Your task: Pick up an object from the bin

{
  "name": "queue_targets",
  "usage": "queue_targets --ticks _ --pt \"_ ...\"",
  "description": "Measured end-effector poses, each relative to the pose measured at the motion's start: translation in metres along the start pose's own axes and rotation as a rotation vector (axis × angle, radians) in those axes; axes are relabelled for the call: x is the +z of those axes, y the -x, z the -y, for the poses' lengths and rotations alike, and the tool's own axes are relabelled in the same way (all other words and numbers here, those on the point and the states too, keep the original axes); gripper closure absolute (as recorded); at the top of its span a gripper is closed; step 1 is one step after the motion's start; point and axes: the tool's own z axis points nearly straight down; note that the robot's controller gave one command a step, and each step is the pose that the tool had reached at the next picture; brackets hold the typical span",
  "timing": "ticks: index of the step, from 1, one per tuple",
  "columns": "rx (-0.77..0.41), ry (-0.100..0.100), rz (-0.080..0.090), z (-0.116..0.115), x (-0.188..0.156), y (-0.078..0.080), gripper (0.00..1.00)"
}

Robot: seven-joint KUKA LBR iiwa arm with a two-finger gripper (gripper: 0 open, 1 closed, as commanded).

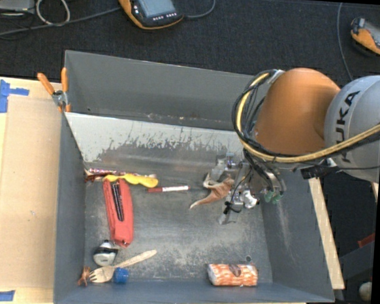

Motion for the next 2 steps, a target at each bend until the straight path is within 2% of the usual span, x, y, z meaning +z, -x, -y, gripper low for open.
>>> queue_targets --ticks 1,2 --pt "0.0 0.0 0.007 0.0 -0.004 0.002 0.0" --pt "0.098 0.002 0.01 0.032 0.035 0.03 0.0"
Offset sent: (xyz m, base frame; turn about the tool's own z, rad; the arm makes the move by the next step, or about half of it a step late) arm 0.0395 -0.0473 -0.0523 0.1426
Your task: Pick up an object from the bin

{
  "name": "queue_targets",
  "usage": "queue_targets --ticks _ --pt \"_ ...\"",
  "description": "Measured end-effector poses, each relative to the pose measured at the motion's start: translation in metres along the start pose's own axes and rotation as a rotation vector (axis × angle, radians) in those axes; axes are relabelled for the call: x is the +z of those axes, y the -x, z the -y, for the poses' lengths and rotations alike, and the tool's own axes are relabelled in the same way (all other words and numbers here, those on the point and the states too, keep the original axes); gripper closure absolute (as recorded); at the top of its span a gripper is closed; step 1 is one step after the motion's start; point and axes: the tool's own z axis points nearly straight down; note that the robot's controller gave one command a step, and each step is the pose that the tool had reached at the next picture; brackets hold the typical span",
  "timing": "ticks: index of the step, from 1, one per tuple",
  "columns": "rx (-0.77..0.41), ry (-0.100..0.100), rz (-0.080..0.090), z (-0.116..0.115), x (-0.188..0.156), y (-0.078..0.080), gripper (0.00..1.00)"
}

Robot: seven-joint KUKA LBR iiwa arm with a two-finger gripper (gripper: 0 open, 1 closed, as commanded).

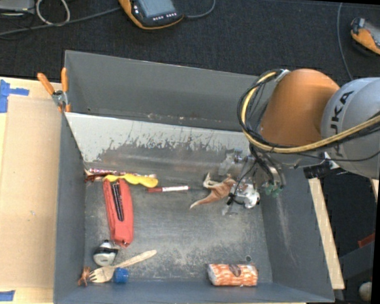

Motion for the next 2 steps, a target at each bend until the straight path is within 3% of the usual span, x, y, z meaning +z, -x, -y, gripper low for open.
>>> queue_targets --ticks 1,2 --pt "0.036 0.001 -0.002 -0.002 0.001 0.01 0.0" --pt "0.059 0.0 0.001 0.024 0.062 0.018 0.0"
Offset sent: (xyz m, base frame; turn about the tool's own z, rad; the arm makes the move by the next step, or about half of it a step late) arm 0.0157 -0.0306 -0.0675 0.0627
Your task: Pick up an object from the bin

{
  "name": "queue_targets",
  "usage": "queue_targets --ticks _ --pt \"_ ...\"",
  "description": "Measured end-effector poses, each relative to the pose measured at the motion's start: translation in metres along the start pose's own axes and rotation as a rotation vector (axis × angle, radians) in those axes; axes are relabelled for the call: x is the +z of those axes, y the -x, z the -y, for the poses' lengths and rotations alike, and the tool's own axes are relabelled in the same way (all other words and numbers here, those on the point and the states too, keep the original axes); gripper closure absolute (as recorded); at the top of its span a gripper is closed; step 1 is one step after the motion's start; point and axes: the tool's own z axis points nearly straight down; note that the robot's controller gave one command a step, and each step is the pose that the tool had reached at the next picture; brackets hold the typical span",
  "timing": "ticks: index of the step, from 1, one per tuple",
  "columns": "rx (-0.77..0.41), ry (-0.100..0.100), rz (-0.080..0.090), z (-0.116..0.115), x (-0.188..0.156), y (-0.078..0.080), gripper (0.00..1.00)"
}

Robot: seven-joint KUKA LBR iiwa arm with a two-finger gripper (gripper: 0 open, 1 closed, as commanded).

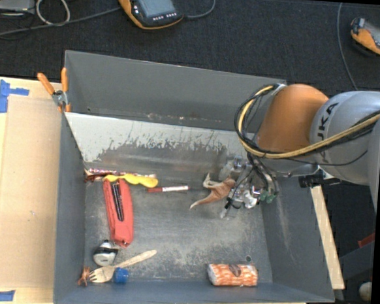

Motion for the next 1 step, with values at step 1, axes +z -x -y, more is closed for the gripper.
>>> queue_targets --ticks 1 --pt "0.044 0.004 0.003 0.0168 0.0073 -0.0023 0.0"
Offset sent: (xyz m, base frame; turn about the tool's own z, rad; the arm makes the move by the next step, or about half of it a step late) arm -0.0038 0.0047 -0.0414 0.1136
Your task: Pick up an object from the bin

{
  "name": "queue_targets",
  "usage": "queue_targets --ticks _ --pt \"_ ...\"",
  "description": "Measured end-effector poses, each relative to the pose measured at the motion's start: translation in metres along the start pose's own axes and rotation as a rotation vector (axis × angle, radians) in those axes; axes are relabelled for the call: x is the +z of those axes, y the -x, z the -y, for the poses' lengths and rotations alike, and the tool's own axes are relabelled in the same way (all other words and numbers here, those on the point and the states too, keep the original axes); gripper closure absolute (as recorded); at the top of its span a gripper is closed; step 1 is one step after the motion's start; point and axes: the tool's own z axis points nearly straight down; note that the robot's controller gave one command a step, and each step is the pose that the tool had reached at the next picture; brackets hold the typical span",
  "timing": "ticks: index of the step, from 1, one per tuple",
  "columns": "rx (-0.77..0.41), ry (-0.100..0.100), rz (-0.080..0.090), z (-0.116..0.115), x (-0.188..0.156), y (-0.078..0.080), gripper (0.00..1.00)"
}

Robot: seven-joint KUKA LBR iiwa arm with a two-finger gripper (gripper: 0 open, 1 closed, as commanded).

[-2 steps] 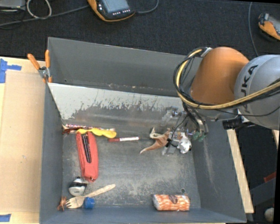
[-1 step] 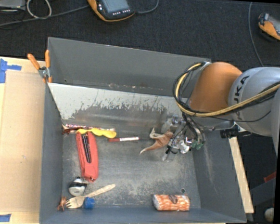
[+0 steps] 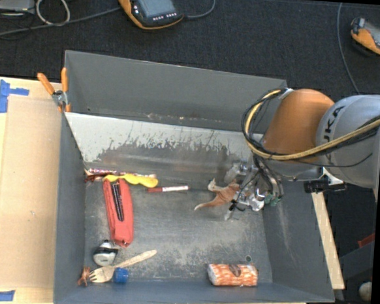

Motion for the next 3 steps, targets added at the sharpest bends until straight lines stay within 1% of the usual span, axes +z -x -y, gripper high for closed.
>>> queue_targets --ticks 1,3 --pt "0.067 -0.002 -0.006 -0.0221 0.0336 -0.0026 1.0" --pt "0.065 -0.003 -0.005 -0.0221 0.0334 -0.0024 1.0"
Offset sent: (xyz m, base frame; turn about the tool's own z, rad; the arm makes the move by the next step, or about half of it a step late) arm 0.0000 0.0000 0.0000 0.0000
